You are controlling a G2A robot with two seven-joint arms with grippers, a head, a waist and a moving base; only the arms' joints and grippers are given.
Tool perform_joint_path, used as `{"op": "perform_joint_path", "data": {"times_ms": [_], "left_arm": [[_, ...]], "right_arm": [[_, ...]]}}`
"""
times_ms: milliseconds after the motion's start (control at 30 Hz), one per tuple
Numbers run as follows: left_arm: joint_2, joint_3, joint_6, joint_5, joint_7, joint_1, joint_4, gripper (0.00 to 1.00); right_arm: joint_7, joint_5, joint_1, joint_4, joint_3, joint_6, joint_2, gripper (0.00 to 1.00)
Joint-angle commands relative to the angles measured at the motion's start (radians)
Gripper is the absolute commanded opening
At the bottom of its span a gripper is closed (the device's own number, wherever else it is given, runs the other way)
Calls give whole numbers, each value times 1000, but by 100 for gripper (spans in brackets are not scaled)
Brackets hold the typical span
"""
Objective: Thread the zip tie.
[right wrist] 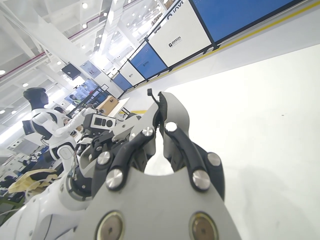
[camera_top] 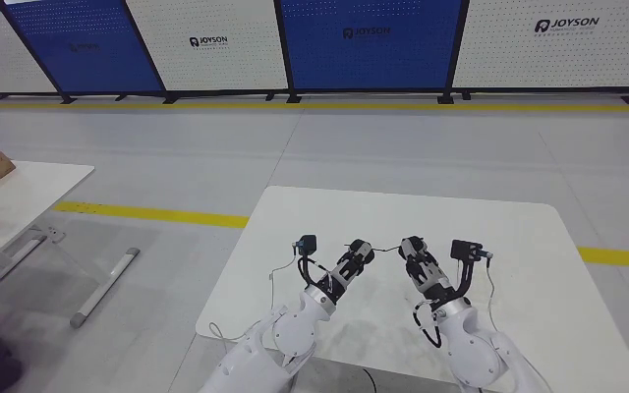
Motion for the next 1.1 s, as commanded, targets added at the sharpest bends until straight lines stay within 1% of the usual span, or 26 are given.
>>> {"op": "perform_joint_path", "data": {"times_ms": [0,467,767,1067], "left_arm": [[0,0,0,0,0,0,0,0],[0,0,0,0,0,0,0,0],[0,0,0,0,0,0,0,0],[0,0,0,0,0,0,0,0]], "right_arm": [[3,-3,-2,-3,1,2,0,0],[8,-20,8,16,-1,11,-9,0],[0,-26,-4,4,9,2,-11,0],[18,-30,18,32,-4,4,-18,0]]}}
